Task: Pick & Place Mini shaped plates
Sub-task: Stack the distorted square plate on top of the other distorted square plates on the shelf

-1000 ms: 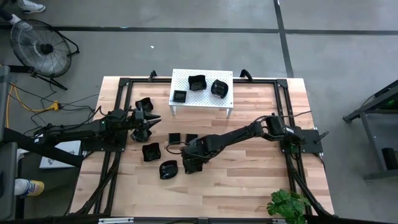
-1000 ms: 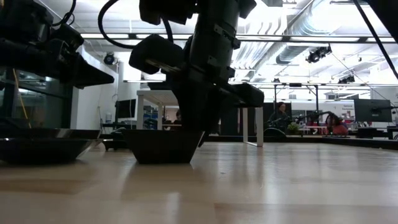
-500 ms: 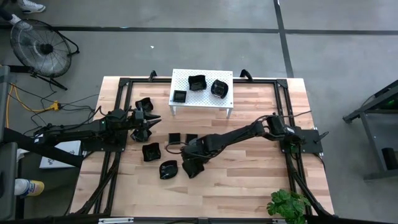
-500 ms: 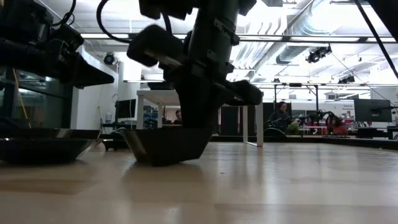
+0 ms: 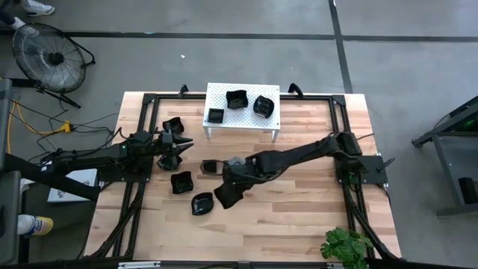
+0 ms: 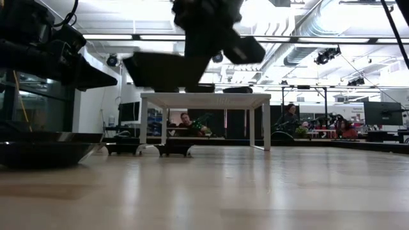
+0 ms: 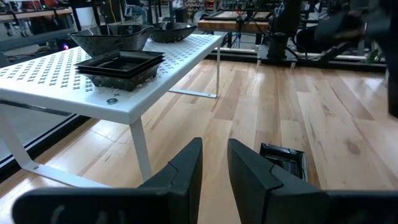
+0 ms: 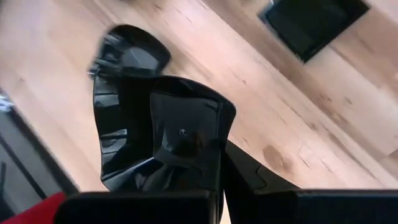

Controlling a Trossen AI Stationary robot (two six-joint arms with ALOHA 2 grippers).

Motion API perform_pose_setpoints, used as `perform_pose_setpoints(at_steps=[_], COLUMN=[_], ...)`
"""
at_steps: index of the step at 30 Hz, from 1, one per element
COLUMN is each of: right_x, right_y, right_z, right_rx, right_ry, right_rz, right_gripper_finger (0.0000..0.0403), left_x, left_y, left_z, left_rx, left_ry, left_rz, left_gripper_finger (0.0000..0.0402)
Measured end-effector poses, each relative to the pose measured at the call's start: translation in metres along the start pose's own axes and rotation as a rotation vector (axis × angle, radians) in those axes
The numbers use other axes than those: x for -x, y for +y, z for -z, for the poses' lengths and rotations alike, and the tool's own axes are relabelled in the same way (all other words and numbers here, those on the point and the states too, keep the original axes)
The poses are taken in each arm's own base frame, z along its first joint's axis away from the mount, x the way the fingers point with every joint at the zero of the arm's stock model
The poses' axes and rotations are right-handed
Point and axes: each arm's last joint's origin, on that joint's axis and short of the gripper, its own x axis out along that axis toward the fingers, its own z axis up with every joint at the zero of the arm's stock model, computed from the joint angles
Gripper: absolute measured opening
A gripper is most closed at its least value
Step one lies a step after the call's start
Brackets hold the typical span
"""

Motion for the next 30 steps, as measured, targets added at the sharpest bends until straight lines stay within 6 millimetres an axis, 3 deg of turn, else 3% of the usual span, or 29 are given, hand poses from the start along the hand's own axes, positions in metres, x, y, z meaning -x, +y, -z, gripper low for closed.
perform_pose_setpoints(at_steps=[8, 18, 24, 30], right_x=[0.055, 0.116, 0.14, 0.151], right_y=[-0.003, -0.024, -0.041, -0.066], right_z=[-0.015, -0.041, -0.058, -0.085], right_rx=[0.046, 0.119, 0.129, 0.107], right_ry=[-0.138, -0.275, -0.341, -0.387], right_rz=[-0.061, -0.119, -0.125, -0.098], right_gripper_finger=[0.0002, 0.0003, 0.0002, 0.0005], left_x=[0.0, 0.0, 0.0, 0.0], left_y=[0.0, 0.0, 0.0, 0.0], left_z=[0.0, 0.0, 0.0, 0.0], left_rx=[0.0, 0.0, 0.0, 0.0], left_ry=[0.0, 0.0, 0.0, 0.0], left_rz=[0.0, 0.0, 0.0, 0.0], left_gripper_finger=[0.0073, 0.0073, 0.0073, 0.0073])
